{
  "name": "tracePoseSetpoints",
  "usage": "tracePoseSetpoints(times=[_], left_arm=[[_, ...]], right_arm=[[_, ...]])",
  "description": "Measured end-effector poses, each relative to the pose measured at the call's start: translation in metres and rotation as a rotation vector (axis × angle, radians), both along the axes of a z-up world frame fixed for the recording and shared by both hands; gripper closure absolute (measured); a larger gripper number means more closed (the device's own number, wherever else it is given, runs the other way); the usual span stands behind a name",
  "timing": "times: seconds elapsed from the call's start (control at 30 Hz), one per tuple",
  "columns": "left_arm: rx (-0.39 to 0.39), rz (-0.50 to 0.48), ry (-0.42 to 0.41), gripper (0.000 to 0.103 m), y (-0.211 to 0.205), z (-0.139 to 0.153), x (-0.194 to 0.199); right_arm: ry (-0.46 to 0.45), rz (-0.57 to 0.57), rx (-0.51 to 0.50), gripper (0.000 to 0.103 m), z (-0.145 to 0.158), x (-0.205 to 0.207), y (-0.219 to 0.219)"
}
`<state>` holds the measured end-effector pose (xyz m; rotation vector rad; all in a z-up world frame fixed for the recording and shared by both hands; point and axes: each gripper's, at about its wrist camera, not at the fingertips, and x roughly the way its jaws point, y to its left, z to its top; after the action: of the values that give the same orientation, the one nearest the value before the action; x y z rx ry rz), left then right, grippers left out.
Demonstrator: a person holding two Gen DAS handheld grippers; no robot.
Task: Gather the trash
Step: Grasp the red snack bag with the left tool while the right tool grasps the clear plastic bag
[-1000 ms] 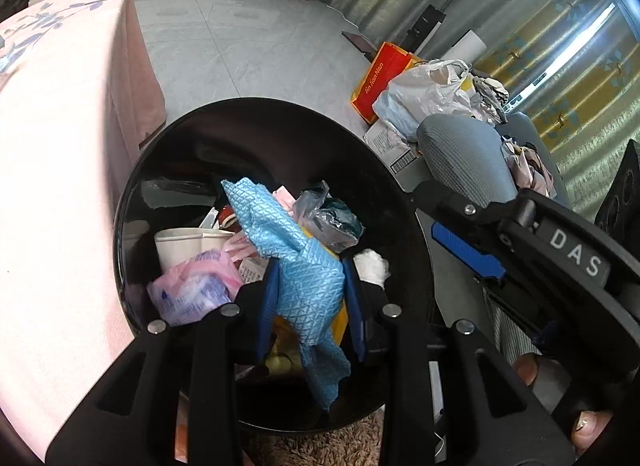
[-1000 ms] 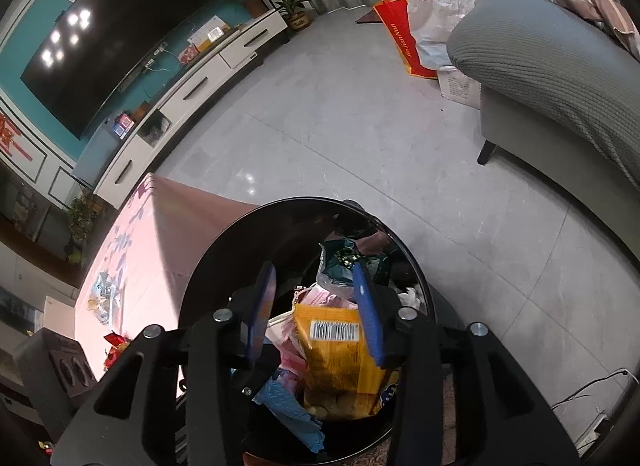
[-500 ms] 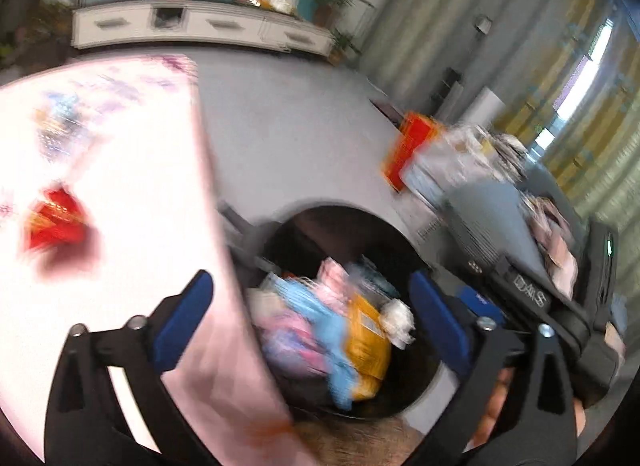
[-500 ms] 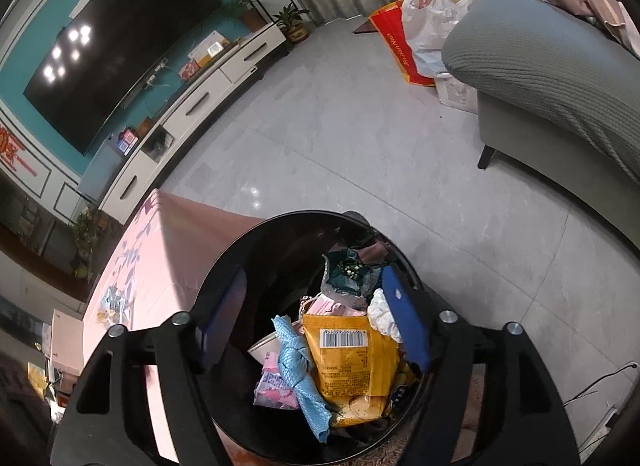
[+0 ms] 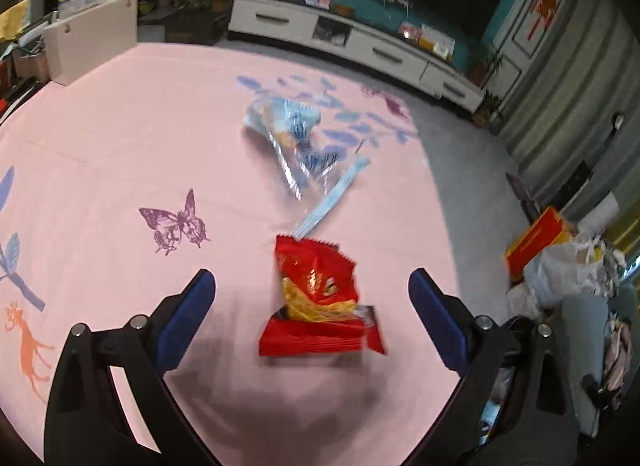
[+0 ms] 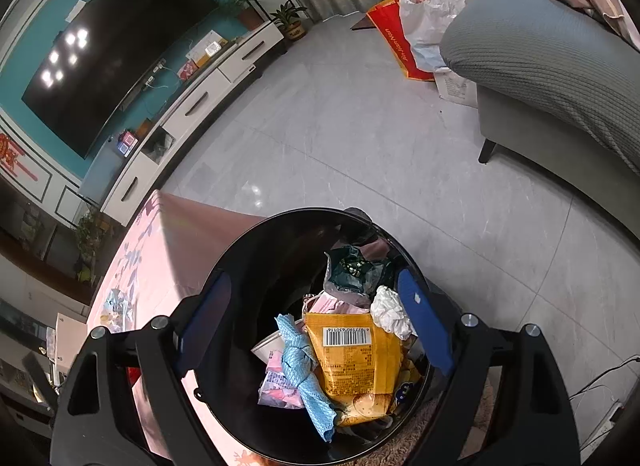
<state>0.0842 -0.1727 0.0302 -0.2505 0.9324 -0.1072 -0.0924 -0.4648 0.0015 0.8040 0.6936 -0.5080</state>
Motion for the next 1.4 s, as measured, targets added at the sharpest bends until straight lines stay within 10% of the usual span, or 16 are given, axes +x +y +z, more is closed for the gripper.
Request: tracePoseSetpoints(times=[0.4,1.0,1.4], left_arm=[[0.041,-0.045,0.035,0.05,-0.004,-0.029,-0.006],[-0.024,-0.039,-0.008,0.051,0.103,0.023,-0.083],[-0.08,0.047,-0.029,0.051,0.183,0.015,-0.107]], right_arm=[[0.011,0.016,-0.011,0.019,0.0,0.005,0.004],[0.019,0.235,-0.069,0.019,0.01,0.041,0.063],[0.107,0.631,-0.243,0.01,0.022,0.154,0.244]])
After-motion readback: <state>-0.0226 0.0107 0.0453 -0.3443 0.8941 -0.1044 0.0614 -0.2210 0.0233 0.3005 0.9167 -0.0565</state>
